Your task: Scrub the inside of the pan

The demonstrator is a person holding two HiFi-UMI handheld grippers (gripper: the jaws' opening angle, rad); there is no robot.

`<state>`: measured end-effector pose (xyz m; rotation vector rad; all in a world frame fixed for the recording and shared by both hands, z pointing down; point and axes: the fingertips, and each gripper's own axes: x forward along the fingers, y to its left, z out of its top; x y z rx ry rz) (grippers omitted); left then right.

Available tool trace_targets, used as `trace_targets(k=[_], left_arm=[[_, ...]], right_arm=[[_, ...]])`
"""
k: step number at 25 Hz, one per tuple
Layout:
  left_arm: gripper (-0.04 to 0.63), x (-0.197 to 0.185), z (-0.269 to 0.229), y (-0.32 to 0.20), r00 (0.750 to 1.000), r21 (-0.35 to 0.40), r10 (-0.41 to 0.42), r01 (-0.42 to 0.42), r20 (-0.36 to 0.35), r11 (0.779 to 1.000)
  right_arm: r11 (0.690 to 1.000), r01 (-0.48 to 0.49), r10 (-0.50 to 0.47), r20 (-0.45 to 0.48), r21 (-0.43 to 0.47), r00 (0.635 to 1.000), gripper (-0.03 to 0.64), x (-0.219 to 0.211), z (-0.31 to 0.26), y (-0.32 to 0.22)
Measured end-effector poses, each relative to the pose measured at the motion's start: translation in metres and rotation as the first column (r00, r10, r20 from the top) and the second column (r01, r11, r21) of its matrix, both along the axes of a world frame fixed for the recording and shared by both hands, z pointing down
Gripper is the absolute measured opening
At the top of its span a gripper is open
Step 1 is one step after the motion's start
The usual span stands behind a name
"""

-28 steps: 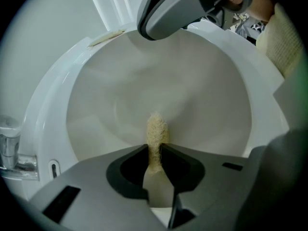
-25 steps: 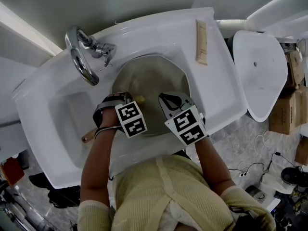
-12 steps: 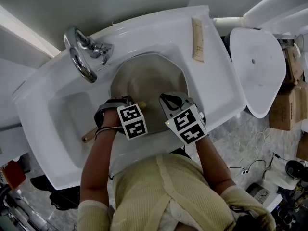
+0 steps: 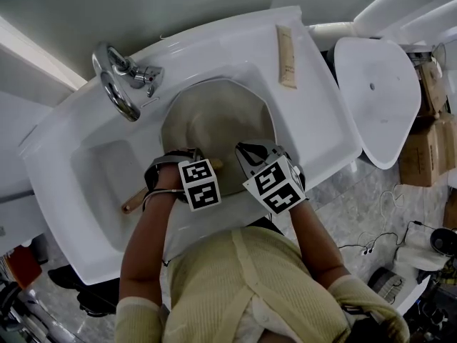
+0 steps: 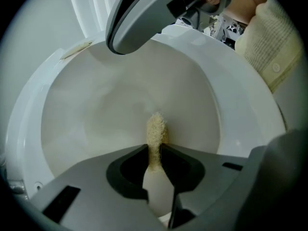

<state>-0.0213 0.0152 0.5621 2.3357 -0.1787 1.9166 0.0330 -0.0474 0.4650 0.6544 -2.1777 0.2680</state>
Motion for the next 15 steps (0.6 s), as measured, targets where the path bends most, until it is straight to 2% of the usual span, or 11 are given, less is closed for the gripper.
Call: trace_targets(k=[5,11,15], left_arm=[[0.123,0.009,-0.005,0.004,0.999,0.001,-0.006,0.006,-0.045,1.0],[0.123,0.018,-0.022,0.006,0.989,0.032,-0.061,0.066,-0.133,0.997],[0.123,0.02,-0.036,0.002,0.973,0.063,-0.116,0.131,-0.197,0.989]], right_arm=[[1.0,-0.015,0.016,-0.007,0.005,1.0,0.029,0.005,-0.001,0.004],[0.999,-0.037,0.037,0.001,0.024,0.999,0.029,0.014,-0.009,0.008],[0.998,-0.056,0.056,-0.002,0.035,0.998,0.029,0.017,-0.012,0.009]])
